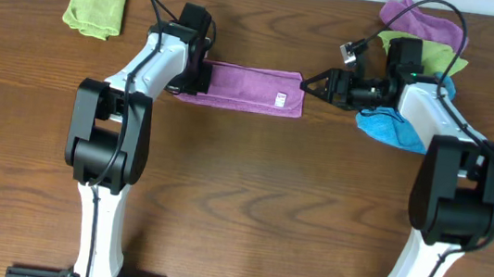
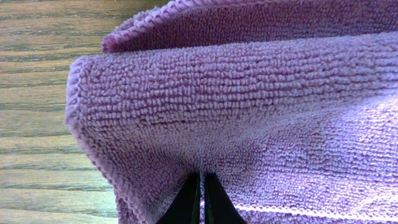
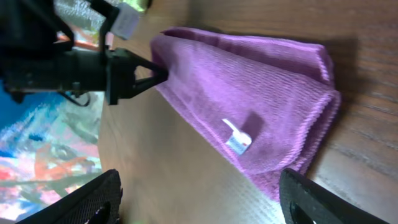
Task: Fold the cloth
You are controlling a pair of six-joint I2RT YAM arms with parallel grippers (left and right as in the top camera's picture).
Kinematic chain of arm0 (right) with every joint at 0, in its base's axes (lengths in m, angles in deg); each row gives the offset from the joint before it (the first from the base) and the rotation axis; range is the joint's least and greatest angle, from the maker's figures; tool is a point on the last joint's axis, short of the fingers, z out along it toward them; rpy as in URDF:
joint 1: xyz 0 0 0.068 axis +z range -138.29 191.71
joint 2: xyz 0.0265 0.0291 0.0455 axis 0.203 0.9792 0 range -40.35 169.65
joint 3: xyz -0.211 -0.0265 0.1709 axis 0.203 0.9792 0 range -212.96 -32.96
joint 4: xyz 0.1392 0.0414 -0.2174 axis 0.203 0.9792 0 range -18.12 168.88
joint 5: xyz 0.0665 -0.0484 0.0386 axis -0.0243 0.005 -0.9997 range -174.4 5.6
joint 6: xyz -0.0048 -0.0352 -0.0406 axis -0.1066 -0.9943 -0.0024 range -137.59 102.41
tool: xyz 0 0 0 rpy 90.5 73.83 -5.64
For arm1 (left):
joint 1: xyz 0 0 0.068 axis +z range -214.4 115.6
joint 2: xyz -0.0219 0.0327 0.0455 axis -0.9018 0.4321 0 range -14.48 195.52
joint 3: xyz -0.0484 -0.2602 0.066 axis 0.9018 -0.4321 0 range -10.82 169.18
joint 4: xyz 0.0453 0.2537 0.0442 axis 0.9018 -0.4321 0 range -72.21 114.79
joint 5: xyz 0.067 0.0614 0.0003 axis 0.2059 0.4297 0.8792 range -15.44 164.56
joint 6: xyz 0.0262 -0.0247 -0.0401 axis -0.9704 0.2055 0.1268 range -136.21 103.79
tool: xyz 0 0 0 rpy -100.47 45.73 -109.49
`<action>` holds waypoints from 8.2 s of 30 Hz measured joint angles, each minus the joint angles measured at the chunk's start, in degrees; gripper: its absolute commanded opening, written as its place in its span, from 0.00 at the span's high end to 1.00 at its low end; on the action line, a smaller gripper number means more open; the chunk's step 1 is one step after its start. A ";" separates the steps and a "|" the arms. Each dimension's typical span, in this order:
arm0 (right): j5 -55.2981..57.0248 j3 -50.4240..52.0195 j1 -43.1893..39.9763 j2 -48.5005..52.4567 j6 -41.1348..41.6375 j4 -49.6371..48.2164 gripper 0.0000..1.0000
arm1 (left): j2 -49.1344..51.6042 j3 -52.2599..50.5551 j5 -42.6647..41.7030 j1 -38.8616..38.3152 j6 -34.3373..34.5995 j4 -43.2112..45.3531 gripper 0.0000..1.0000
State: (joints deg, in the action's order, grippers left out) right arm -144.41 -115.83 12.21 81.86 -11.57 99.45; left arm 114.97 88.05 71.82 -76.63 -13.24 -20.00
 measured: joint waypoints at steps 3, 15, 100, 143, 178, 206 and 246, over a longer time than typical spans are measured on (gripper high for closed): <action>1.11 0.07 0.02 1.51 1.73 -1.09 0.22 | 0.00 0.00 -0.04 0.02 0.00 0.00 0.94; 8.31 0.11 0.07 2.78 4.87 -1.66 0.21 | 0.00 0.00 -0.04 0.02 0.00 0.07 0.94; 53.42 -12.76 31.30 6.80 6.95 -14.64 0.99 | -28.28 3.87 -23.28 28.24 -0.46 -4.63 0.94; 35.74 -12.81 38.29 9.53 0.13 -21.64 0.23 | -28.28 3.87 -22.38 28.26 -3.48 -6.21 0.94; 63.93 -31.98 16.24 -19.21 -11.65 36.41 0.01 | -27.76 -24.92 -41.07 11.32 -2.12 17.90 0.05; 63.93 -31.95 16.24 -19.21 -11.69 38.88 0.01 | -13.16 -24.94 -45.92 19.12 23.12 27.96 0.04; 63.93 -31.95 16.24 -19.21 -11.69 39.78 0.04 | -4.70 -22.91 -46.38 13.86 38.60 46.47 0.94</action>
State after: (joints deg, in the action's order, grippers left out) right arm -80.48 -147.78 28.44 62.65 -23.26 139.23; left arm 110.27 65.15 25.44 -62.77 25.35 26.47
